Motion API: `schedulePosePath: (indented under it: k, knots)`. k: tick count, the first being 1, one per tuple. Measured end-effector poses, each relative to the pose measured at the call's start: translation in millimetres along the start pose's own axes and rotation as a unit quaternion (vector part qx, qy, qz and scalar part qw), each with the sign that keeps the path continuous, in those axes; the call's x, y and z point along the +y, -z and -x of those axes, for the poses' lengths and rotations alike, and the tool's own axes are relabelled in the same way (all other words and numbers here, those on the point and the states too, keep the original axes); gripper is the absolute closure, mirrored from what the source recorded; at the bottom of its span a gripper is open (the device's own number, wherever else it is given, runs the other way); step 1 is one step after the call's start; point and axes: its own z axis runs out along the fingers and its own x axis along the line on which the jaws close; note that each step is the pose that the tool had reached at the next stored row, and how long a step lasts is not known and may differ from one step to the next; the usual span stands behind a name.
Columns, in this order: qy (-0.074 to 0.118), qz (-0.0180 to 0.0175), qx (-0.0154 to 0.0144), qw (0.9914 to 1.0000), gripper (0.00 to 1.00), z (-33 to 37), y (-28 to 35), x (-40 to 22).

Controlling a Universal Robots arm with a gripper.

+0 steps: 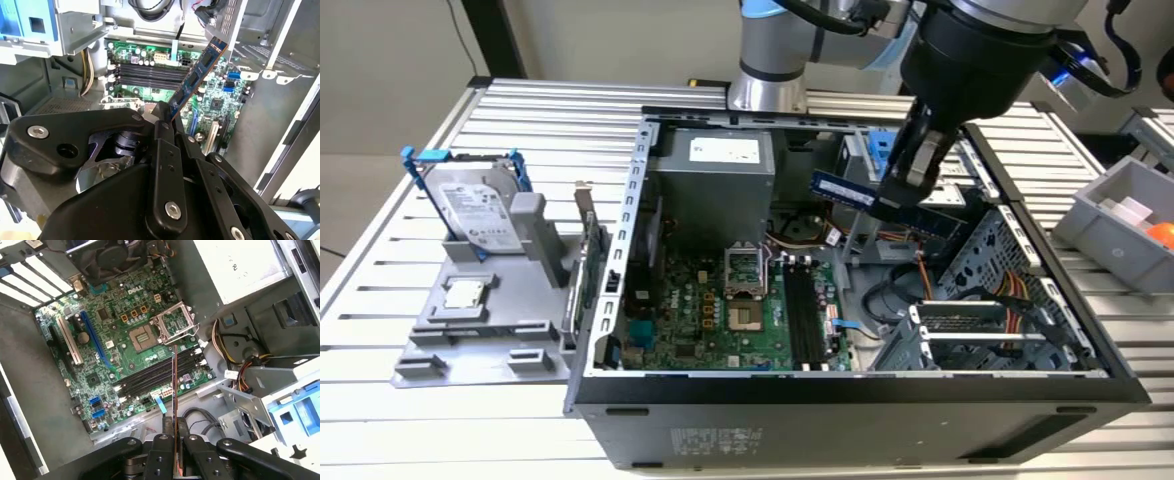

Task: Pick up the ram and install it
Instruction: 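Insert the ram into the slot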

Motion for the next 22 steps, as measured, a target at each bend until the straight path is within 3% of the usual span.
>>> schedulePosePath:
  k: [5, 11, 22]
  knots:
    - [-0.023, -0.0002, -0.0017, 0.99974, 1.00, 0.0, -0.1, 0.0]
    - [-0.049, -0.0005, -0.0037, 0.99881, 1.00, 0.0, -0.3, 0.0]
    - [-0.094, -0.0010, -0.0072, 0.99551, 1.00, 0.0, -0.6, -0.1]
